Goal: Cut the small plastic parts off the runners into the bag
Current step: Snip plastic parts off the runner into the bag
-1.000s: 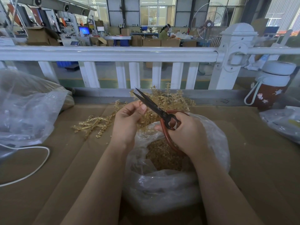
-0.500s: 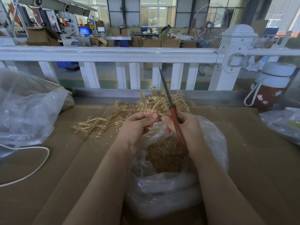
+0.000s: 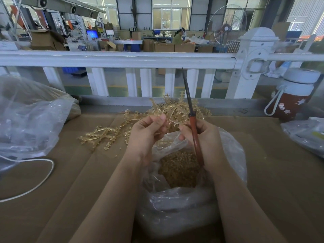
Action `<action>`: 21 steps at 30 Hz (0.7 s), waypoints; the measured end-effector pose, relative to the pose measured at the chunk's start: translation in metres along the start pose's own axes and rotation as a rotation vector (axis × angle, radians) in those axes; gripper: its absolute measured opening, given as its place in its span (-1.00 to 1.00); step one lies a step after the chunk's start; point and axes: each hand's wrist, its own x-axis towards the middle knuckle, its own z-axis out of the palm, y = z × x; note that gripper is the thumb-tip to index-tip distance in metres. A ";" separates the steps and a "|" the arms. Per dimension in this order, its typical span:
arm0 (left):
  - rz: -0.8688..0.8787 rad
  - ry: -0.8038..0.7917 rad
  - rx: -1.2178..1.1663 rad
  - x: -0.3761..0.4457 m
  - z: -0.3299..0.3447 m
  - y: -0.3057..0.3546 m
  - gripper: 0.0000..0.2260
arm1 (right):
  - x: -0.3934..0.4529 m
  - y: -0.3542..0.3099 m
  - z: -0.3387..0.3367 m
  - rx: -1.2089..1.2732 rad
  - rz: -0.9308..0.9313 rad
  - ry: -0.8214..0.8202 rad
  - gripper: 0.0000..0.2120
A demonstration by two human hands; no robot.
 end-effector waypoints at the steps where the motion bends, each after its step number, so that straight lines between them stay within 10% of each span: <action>1: 0.000 0.006 -0.009 0.000 0.000 0.001 -0.82 | 0.000 0.000 0.000 -0.008 -0.005 -0.003 -0.93; 13: 0.186 0.158 0.136 0.004 -0.009 0.001 -0.84 | -0.002 0.008 -0.006 -0.546 -0.177 0.086 -0.44; 21: 0.193 0.129 0.140 0.004 -0.009 0.001 -0.83 | -0.004 0.010 -0.001 -0.795 -0.345 0.098 -0.50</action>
